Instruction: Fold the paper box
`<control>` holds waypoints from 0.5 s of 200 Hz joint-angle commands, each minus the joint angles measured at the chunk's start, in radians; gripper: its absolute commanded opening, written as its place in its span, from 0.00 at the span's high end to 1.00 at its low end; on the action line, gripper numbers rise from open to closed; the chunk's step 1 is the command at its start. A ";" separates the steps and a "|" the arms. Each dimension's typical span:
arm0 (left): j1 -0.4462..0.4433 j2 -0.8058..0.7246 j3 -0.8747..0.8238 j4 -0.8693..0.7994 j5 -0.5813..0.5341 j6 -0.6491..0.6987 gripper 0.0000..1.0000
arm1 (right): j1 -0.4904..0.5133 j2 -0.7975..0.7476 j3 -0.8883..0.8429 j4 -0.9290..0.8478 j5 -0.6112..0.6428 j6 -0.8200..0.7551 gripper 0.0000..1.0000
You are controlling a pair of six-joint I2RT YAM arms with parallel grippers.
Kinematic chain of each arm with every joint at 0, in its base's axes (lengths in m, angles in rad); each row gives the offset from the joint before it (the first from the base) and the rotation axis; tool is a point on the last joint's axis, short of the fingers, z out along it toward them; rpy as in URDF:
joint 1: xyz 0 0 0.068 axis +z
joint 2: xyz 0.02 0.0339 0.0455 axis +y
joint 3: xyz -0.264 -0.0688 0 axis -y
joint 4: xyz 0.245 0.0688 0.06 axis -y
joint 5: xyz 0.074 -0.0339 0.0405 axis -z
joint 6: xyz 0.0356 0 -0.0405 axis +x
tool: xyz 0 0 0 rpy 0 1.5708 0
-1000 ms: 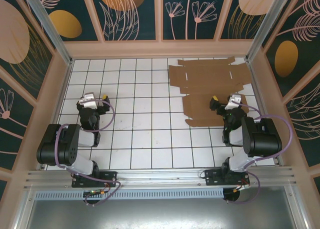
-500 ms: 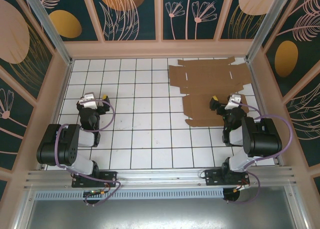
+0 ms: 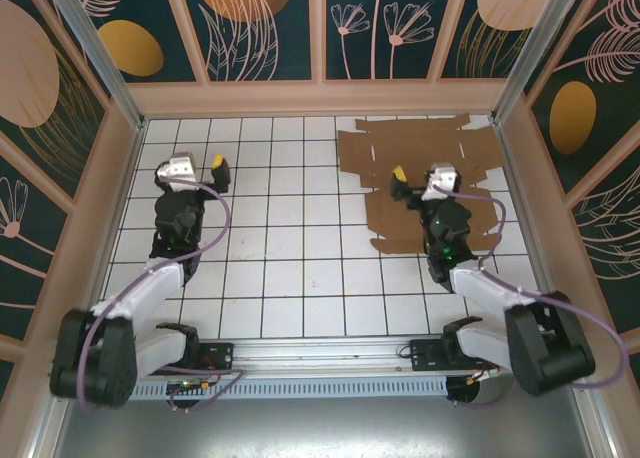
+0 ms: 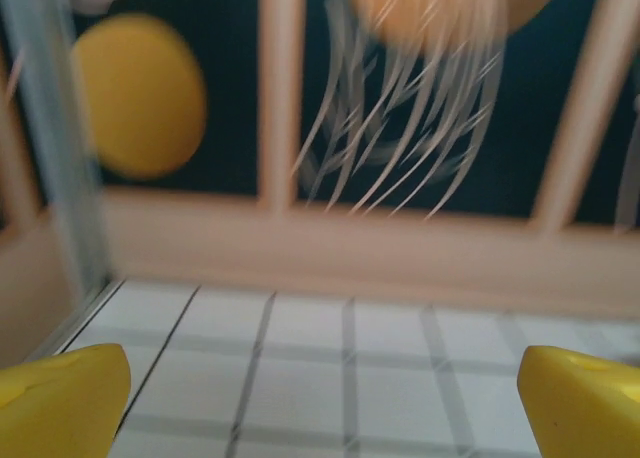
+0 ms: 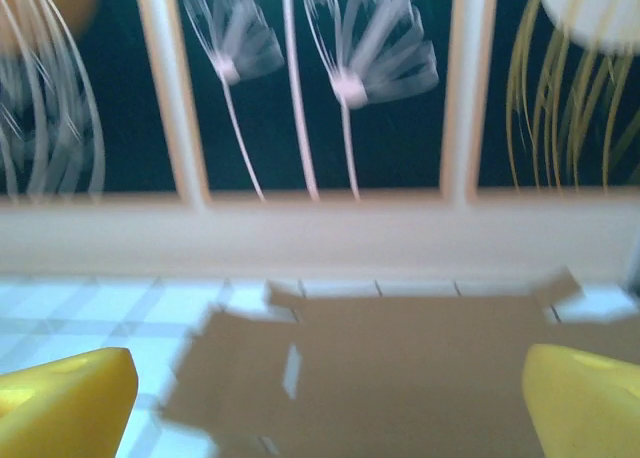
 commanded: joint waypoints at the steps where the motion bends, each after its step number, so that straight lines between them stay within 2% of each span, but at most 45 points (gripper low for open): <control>1: -0.134 -0.095 0.154 -0.301 -0.021 -0.062 0.01 | 0.194 -0.074 0.206 -0.341 0.389 0.039 0.01; 12: -0.170 -0.095 0.285 -0.547 -0.021 -0.164 0.01 | 0.262 -0.073 0.370 -0.620 0.391 0.118 0.01; 22: -0.170 -0.075 0.412 -0.800 -0.078 -0.375 0.01 | 0.273 -0.063 0.515 -0.900 0.248 0.175 0.01; 28: -0.170 -0.058 0.481 -0.932 -0.095 -0.449 0.01 | 0.265 -0.058 0.571 -0.987 0.203 0.201 0.01; 36: -0.170 -0.043 0.543 -1.030 -0.073 -0.479 0.01 | 0.256 -0.063 0.597 -1.027 0.196 0.262 0.01; 40: -0.169 -0.041 0.547 -1.043 -0.046 -0.500 0.01 | 0.240 -0.073 0.591 -1.025 0.167 0.285 0.01; 50: -0.169 -0.047 0.511 -1.016 0.047 -0.554 0.01 | 0.157 -0.100 0.554 -0.999 -0.056 0.324 0.01; 59: -0.169 -0.058 0.474 -0.972 0.130 -0.592 0.01 | 0.046 -0.088 0.558 -1.032 -0.170 0.412 0.01; 70: -0.169 -0.049 0.426 -0.920 0.245 -0.618 0.01 | -0.036 -0.006 0.624 -1.175 -0.205 0.469 0.02; 80: -0.170 -0.010 0.418 -0.904 0.318 -0.623 0.02 | -0.039 0.073 0.663 -1.274 -0.159 0.464 0.01; 86: -0.170 0.018 0.411 -0.888 0.369 -0.617 0.08 | -0.014 0.096 0.647 -1.278 -0.112 0.459 0.01; 100: -0.175 0.067 0.370 -0.832 0.457 -0.612 0.36 | 0.026 0.140 0.597 -1.282 -0.078 0.446 0.02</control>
